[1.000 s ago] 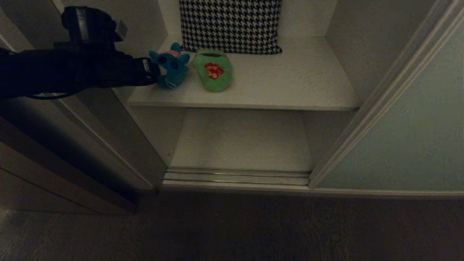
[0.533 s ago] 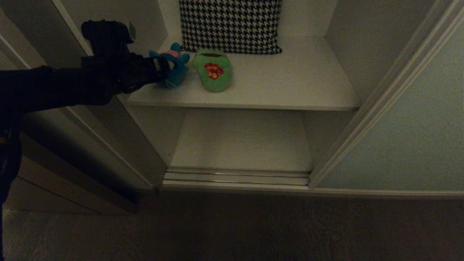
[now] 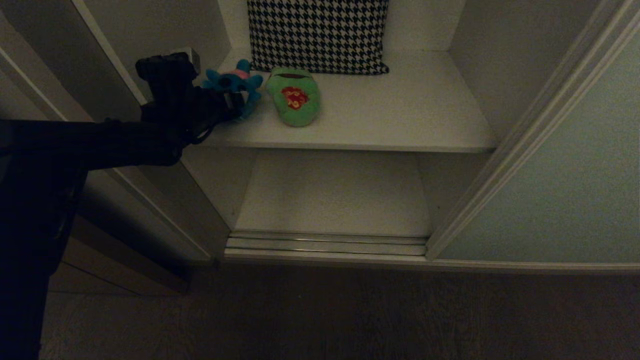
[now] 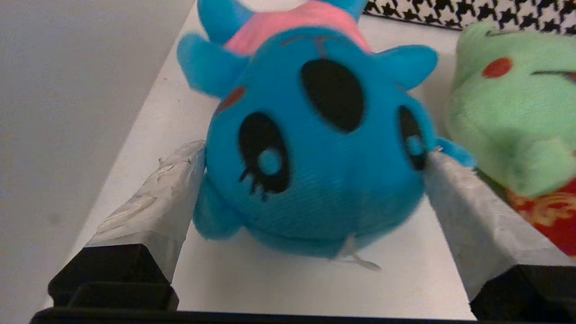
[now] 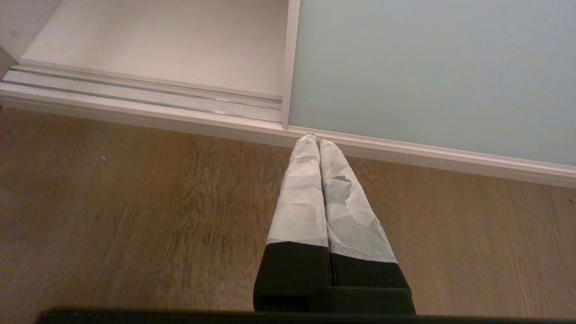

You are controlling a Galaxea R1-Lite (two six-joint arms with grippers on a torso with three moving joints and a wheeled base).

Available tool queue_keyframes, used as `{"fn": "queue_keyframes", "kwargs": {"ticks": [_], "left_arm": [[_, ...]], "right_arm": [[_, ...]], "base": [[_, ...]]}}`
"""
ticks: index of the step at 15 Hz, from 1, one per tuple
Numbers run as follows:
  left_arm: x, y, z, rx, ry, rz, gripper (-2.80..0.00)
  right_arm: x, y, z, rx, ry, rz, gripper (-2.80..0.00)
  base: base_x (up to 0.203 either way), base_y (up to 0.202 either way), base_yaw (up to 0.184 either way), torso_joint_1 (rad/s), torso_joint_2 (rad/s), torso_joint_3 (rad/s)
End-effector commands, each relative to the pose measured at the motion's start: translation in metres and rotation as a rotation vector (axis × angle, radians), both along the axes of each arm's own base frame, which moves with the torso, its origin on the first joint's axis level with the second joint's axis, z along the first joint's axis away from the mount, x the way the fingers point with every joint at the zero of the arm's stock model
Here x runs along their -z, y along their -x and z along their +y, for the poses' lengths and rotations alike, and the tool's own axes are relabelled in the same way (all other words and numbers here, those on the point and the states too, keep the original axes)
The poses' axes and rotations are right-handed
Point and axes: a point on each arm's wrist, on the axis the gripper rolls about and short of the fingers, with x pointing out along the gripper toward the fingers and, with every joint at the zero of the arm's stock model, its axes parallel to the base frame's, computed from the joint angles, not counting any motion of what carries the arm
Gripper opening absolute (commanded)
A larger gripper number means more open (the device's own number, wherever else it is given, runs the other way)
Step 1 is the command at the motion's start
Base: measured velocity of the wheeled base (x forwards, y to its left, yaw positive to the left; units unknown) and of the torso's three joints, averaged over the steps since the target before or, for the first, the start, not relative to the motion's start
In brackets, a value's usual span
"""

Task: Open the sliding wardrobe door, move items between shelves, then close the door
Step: Place the blue doll on the lower shelf

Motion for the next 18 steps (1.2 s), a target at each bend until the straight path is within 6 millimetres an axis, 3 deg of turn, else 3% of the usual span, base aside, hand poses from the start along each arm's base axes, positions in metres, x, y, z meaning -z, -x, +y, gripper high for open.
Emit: {"fn": "queue_keyframes", "kwargs": {"ticks": [1,5,18], "left_arm": [[0.014,-0.009,-0.001,0.004,-0.003,0.019,0.0],[0.023,-0.015,-0.002,0.005,-0.003,0.004,0.0],[0.024,-0.018,-0.007,0.017,0.009,-0.057,0.0]], "right_arm": [[0.0,0.0,0.0,-0.001,0.001,0.0,-2.8],[0.0,0.0,0.0,-0.001,0.001,0.0,-2.8],[0.0,0.0,0.0,-0.001,0.001,0.0,-2.8]], "base": [[0.0,0.0,0.0,0.0,0.0,0.0],[0.0,0.0,0.0,0.0,0.0,0.0],[0.0,0.0,0.0,0.0,0.0,0.0]]}}
